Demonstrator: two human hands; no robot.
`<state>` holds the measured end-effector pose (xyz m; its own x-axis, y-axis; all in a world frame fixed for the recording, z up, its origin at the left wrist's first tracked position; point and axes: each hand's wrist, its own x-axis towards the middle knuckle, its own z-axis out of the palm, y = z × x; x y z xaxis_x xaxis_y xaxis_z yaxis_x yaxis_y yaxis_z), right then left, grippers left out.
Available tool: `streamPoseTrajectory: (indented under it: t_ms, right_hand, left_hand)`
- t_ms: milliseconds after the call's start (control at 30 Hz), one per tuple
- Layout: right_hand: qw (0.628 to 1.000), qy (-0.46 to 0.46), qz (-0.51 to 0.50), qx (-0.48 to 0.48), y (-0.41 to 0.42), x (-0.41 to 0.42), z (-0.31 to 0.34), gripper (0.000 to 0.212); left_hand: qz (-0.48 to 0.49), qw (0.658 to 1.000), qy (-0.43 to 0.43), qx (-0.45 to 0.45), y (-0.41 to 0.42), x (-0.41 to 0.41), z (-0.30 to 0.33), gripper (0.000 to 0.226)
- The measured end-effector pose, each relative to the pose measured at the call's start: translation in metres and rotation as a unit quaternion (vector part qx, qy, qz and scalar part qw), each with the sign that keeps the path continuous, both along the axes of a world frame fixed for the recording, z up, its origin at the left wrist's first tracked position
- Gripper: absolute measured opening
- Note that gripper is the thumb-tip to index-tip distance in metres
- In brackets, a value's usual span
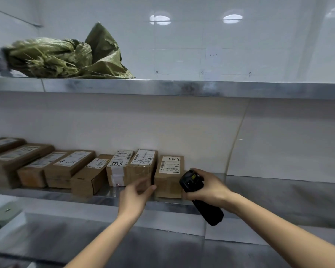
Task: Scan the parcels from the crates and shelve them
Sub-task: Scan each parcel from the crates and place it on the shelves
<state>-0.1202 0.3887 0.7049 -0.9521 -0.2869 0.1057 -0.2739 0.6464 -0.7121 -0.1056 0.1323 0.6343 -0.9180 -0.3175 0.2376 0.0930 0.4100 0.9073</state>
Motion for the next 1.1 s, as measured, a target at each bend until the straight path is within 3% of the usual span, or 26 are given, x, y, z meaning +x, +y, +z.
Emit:
streamPoseTrajectory:
  t_ms: [133,267,367,633,833,1033,1100]
  right_hand:
    - [0.998,0.017,0.009,0.059,-0.008,0.029,0.009,0.068]
    - [0.996,0.032,0.029,0.083,-0.039,0.060,0.017,0.100]
    - [0.992,0.023,0.063,0.104,-0.081,0.085,0.022,0.110]
    - [0.979,0.023,0.150,0.135,-0.270,0.140,0.019,0.087]
    - [0.954,0.032,0.274,0.122,-0.454,0.212,-0.008,0.062]
    - [0.920,0.031,0.374,0.113,-0.615,0.280,-0.051,0.093]
    - [0.908,0.020,0.404,0.111,-0.659,0.301,-0.066,0.090]
  left_hand:
    - [0.024,1.000,0.005,-0.003,-0.018,0.034,0.004,0.029]
    - [0.047,0.999,0.013,0.004,-0.056,0.067,0.001,0.057]
    - [0.065,0.998,0.008,-0.001,-0.090,0.103,0.002,0.052]
    - [0.172,0.985,0.005,0.009,-0.257,0.217,-0.002,0.040]
    - [0.255,0.966,-0.028,0.014,-0.408,0.343,-0.021,0.049]
    - [0.330,0.942,-0.055,0.008,-0.520,0.450,-0.043,0.062]
    - [0.352,0.934,-0.063,0.003,-0.550,0.477,-0.056,0.065]
